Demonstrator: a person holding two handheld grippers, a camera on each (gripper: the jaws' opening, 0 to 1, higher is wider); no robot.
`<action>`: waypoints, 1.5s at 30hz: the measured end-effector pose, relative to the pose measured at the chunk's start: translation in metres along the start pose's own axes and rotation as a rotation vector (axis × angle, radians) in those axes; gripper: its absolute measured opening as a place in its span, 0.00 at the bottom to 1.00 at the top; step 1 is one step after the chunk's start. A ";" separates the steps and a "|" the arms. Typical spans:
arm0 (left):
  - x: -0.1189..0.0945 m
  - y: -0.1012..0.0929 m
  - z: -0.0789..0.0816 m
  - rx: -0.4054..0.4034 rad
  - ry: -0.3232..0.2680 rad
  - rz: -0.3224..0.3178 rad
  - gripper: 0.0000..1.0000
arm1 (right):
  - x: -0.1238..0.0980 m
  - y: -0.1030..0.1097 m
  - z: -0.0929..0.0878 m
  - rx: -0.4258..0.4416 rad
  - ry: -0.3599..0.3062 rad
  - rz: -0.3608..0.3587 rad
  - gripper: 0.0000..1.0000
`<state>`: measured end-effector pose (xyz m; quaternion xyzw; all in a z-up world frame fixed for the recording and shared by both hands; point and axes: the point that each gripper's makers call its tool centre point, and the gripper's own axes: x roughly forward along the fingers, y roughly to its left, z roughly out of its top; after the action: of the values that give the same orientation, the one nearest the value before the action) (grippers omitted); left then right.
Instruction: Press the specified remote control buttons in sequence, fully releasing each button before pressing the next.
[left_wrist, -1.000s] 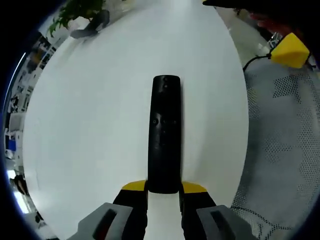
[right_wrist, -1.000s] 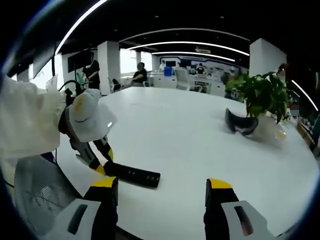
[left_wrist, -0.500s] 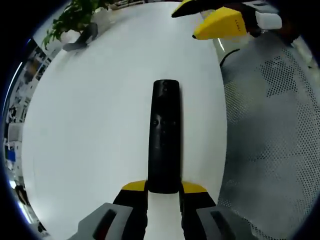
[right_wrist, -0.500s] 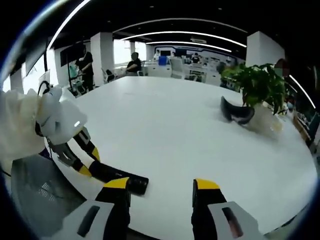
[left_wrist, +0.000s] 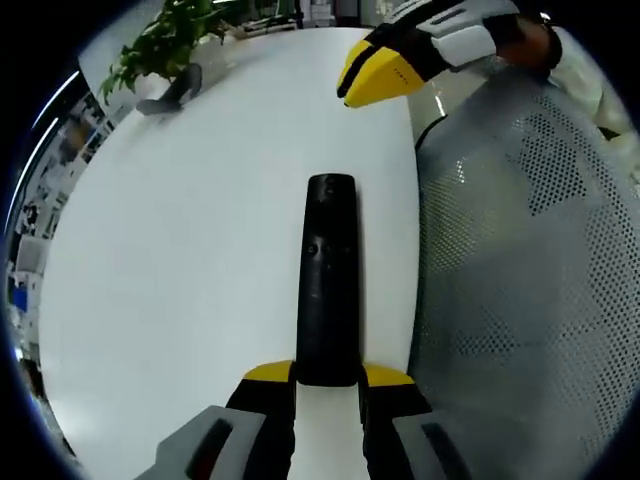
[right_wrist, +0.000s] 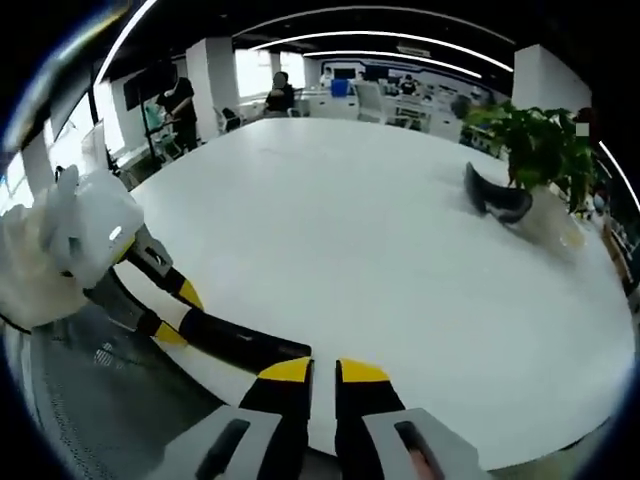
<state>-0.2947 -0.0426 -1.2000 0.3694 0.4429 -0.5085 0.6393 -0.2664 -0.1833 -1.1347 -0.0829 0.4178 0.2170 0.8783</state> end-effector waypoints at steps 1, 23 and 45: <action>0.000 -0.001 0.000 -0.008 -0.009 0.003 0.23 | 0.000 0.002 0.000 -0.018 0.000 -0.002 0.00; -0.002 -0.008 0.001 -0.084 -0.192 0.026 0.23 | 0.035 0.021 -0.008 0.175 0.181 0.171 0.00; -0.001 -0.008 0.004 -0.100 -0.272 0.034 0.23 | 0.050 0.023 -0.024 0.155 0.214 0.176 0.00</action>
<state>-0.3017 -0.0473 -1.1979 0.2722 0.3709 -0.5202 0.7195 -0.2657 -0.1551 -1.1880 -0.0007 0.5304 0.2504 0.8100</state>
